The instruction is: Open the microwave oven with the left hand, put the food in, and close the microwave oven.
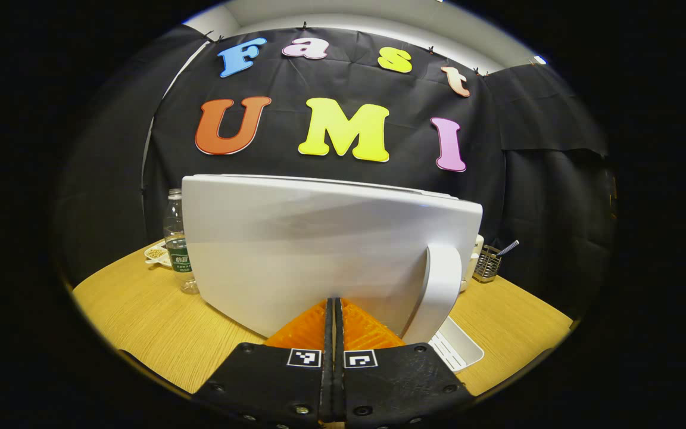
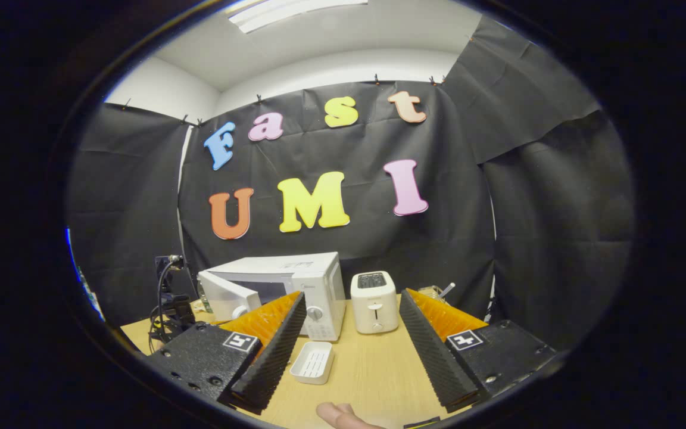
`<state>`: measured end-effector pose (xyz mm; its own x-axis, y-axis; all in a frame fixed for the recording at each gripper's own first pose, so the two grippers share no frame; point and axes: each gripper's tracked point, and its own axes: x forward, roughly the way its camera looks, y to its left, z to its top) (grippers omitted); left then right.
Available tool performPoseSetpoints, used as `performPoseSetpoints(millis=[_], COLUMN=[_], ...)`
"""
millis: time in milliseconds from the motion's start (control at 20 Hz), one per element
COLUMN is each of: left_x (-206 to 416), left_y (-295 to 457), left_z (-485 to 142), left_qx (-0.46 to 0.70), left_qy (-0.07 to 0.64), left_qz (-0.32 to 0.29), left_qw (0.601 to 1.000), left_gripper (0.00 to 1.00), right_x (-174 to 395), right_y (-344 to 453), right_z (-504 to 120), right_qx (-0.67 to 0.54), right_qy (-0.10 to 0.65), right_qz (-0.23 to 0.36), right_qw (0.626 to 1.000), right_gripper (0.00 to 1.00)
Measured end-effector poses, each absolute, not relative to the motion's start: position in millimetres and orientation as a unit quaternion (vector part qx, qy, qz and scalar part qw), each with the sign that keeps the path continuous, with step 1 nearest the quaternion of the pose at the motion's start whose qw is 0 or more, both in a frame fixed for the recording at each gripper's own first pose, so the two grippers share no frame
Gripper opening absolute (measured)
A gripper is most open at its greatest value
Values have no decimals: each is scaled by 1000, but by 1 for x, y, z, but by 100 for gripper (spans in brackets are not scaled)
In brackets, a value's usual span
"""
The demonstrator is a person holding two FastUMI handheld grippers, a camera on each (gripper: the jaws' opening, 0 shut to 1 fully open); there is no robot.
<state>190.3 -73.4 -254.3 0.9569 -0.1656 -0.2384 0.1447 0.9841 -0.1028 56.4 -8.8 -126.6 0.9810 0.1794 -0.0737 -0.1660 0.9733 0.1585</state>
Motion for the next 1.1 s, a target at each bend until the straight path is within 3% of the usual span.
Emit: performPoseSetpoints(millis=[50,100,500,550,600,650,750,800,850,900,1100], left_x=[196,202,252,260,269,274,279,282,280,281,281], left_y=[-76,-79,-105,-109,-113,-115,-121,-123,-125,-125,-125], left_z=[-252,-251,-260,-262,-264,-270,-272,-269,-272,-271,-271], left_qx=[-41,-39,-45,-48,-47,-46,-41,-37,-34,-36,-41], left_qy=[123,122,127,129,130,142,148,143,148,145,154], left_qz=[-77,-76,-73,-73,-73,-69,-66,-66,-67,-67,-78], left_qw=[989,989,988,988,988,986,986,987,986,987,984], left_gripper=[0,0,0,0,0,0,0,1,0,0,0], right_x=[61,64,90,93,95,99,97,95,93,92,79], right_y=[-11,-14,-18,-18,-20,-22,-27,-29,-30,-31,-28], right_z=[-127,-126,-128,-130,-131,-133,-136,-138,-137,-136,-129], right_qx=[77,76,65,64,64,63,60,60,61,61,59], right_qy=[42,39,30,31,32,34,35,35,34,35,32], right_qz=[87,88,110,112,111,108,103,100,98,96,93], right_qw=[992,992,991,991,991,992,992,993,993,993,993], right_gripper=[89,100,100,89,100,89,89,100,89,100,100])
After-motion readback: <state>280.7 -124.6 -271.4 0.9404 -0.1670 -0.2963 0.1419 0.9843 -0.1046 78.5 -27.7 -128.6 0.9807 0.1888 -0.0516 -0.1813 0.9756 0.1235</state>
